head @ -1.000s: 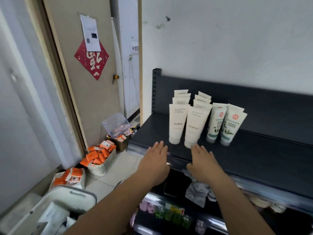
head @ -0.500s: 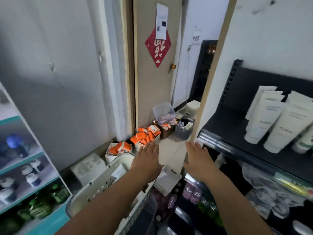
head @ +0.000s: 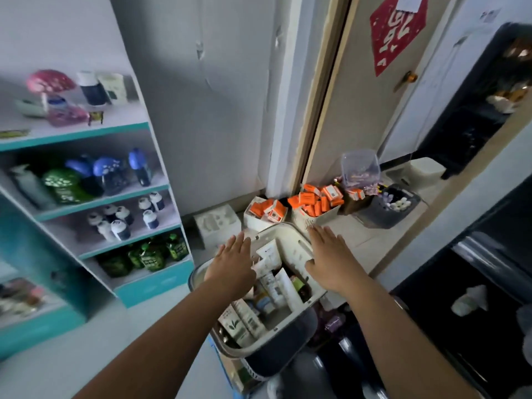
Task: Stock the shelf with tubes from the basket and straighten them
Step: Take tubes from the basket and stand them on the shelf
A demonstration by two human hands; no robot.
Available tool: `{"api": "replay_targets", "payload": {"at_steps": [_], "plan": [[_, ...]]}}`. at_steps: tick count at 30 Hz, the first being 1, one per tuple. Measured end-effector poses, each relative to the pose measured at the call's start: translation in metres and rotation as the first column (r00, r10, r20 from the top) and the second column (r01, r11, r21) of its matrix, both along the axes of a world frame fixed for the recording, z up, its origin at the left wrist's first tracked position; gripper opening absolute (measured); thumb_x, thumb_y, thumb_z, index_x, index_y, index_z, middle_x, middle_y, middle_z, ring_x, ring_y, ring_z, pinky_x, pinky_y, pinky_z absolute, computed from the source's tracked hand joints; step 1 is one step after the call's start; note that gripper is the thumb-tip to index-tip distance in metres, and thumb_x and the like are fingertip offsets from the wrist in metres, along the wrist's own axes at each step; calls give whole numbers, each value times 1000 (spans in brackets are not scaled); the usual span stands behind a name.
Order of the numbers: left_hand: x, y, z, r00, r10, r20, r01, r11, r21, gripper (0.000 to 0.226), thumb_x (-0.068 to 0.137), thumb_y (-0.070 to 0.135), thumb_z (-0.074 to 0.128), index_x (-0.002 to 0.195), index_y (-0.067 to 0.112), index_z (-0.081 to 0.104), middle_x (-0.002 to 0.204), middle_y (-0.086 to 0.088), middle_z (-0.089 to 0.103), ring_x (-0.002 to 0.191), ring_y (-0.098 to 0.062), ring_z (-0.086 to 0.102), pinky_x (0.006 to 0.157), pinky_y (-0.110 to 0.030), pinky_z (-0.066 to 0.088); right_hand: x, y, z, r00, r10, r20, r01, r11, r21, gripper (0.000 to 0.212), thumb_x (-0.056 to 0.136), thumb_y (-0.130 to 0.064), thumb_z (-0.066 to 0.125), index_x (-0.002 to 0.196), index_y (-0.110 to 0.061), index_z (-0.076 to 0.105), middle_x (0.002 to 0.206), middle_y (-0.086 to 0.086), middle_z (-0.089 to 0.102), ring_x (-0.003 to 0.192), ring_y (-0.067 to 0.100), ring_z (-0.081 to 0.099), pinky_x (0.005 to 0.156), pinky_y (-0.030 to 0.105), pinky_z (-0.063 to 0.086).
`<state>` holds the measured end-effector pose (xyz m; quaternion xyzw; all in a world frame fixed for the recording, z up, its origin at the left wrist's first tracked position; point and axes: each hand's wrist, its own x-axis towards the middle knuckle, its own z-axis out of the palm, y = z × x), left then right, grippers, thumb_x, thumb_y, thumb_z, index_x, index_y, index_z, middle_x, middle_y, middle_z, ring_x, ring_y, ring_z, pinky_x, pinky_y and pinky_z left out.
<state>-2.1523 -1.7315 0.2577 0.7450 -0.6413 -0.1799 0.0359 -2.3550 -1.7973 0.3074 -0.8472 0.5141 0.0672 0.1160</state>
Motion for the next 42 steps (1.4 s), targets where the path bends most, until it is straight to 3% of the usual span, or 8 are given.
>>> {"api": "replay_targets", "payload": {"at_steps": [15,20,24,26,31,36,38,42], "plan": [[22,3,-94,880,417,-227,-345,890,300,71,90,12,48,154,15,15,162,-1,10,148,-21,14,117,-37,19,45,-50,-139,962,267,-63,-225,900,374,78,94,-31,53,155,-12,9,162,8,14,148,27,18,121,44,19],[11,6,-128,826,543,-154,-437,788,433,65,89,13,48,149,12,22,152,-12,31,134,-34,39,107,-45,38,61,-43,-185,957,283,-58,-196,781,593,65,93,-29,53,149,-11,25,151,10,36,132,28,42,106,38,40],[9,-2,-141,735,659,-159,-535,707,462,56,87,5,48,141,8,33,140,-15,44,128,-34,45,103,-42,41,82,-28,-219,952,289,-104,-140,710,690,37,93,-30,52,127,-15,46,119,11,58,103,27,60,80,36,49],[8,-4,-144,698,701,-149,-561,664,493,52,90,6,51,139,5,35,140,-17,43,129,-33,44,102,-39,40,90,-18,-231,943,312,-114,-148,701,698,35,95,-31,50,126,-15,47,116,9,60,99,26,61,79,36,50],[-1,-7,-165,458,884,-93,-674,413,612,50,97,17,49,142,3,34,138,-20,36,124,-35,41,103,-40,40,108,-1,-252,989,136,-65,-57,736,674,34,97,-29,46,130,-24,43,122,5,60,101,25,62,75,37,48],[-9,-12,-184,325,939,-114,-729,326,602,81,87,10,59,150,14,9,137,-21,43,119,-38,51,95,-47,48,113,-5,-258,1000,29,-8,-15,690,724,33,98,-26,44,130,-21,49,127,7,60,111,27,59,93,43,49],[-14,-9,-184,309,939,-153,-775,342,532,74,88,10,60,148,9,17,134,-23,46,114,-37,52,90,-44,47,108,-9,-257,1000,-15,24,-9,642,767,36,98,-25,46,133,-19,50,130,6,59,116,28,57,97,39,46],[-15,-6,-180,202,957,-210,-732,290,616,45,81,14,73,120,7,52,98,-5,64,78,-13,61,53,-24,45,93,-22,-251,992,-127,-1,70,537,841,27,97,-28,52,122,-25,60,120,0,64,106,19,59,95,39,48]]}}
